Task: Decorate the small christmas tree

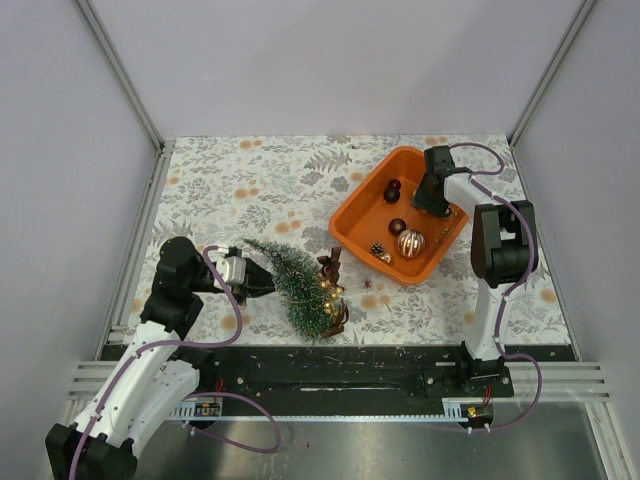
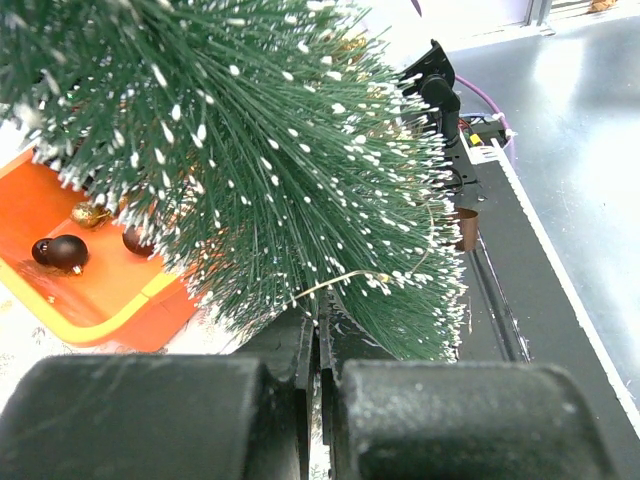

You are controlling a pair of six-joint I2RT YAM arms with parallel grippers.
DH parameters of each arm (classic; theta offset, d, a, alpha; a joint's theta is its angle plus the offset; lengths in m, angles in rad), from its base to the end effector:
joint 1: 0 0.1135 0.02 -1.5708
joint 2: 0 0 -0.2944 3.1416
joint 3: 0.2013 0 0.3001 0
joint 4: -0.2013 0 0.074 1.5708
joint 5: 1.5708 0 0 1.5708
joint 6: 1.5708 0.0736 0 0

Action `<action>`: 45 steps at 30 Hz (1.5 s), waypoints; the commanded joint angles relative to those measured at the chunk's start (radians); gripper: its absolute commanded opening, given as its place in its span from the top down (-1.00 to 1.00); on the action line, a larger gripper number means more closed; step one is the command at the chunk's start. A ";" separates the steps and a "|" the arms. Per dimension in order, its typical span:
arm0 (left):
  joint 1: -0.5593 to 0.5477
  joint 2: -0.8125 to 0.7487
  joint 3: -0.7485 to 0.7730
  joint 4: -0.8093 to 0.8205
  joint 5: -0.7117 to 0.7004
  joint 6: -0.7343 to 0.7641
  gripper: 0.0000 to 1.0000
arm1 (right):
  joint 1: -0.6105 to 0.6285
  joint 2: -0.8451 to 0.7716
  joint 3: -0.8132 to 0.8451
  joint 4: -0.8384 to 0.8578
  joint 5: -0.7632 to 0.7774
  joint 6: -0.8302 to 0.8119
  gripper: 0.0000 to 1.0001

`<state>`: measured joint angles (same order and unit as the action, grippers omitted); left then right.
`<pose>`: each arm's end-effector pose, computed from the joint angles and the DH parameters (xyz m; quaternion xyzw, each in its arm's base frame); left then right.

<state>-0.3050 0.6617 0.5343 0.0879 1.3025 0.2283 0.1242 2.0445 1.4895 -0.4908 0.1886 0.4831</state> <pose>0.1508 -0.1219 0.3129 0.5563 0.4424 -0.4578 0.5340 0.5069 0.0494 0.1449 0.1957 0.9417 -0.0095 0.2737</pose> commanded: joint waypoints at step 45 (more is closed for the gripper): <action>0.010 -0.051 -0.011 0.032 0.014 0.009 1.00 | 0.114 0.023 0.133 -0.046 0.025 -0.063 -0.23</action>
<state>-0.2996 0.6235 0.5266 0.0551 1.2980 0.2310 0.2413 2.0159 1.5589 -0.5434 0.1944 0.4198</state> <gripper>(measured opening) 0.025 0.613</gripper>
